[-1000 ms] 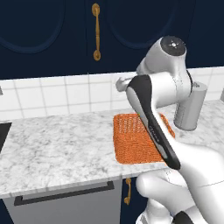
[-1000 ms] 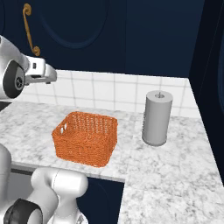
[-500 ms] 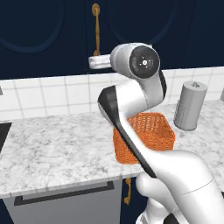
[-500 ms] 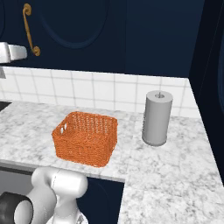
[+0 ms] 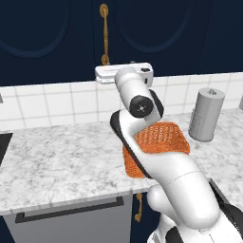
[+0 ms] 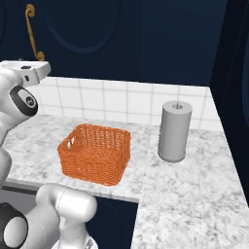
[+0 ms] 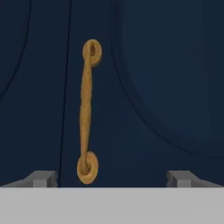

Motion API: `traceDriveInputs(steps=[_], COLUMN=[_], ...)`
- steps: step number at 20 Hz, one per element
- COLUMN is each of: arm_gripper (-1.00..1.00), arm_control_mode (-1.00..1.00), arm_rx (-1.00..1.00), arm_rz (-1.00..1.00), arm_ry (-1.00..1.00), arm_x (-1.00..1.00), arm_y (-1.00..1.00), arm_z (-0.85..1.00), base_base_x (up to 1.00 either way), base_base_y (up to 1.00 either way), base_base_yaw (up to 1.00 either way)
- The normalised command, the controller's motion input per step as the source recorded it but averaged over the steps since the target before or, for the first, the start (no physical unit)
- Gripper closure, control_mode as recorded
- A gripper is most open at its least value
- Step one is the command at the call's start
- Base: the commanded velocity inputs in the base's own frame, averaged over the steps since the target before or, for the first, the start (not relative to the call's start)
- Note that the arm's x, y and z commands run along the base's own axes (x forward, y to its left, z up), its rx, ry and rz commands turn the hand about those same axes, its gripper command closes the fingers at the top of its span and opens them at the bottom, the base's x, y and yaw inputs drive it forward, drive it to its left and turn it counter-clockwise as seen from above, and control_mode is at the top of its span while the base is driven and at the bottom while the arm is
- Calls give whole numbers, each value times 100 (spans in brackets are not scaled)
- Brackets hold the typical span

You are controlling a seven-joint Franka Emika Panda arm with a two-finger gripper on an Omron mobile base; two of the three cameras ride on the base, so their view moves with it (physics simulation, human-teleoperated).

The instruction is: Open the cabinet, pick up the bread from the cabinet and place it in the basket. Then move the basket to the dining counter.

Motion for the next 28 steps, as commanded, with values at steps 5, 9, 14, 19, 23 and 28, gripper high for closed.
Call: traceDriveInputs(steps=[5, 9, 14, 19, 23, 28], arm_gripper=[-100, -100, -100, -100, -100, -100], arm_control_mode=[-100, -100, -100, -100, -100, -100], arm_rx=[0, 0, 0, 0, 1, 5], arm_rz=[-6, -8, -10, -6, 0, 0], arm_ry=[-9, -11, -3, 0, 0, 0], arm_x=[51, 21, 35, 43, 21, 13], arm_y=[34, 64, 31, 0, -19, -39], arm_z=[5, 19, 17, 11, 20, 25], base_base_x=[0, 0, 0, 0, 0, 0], base_base_y=[0, 0, 0, 0, 0, 0], base_base_yaw=[0, 0, 0, 0, 0, 0])
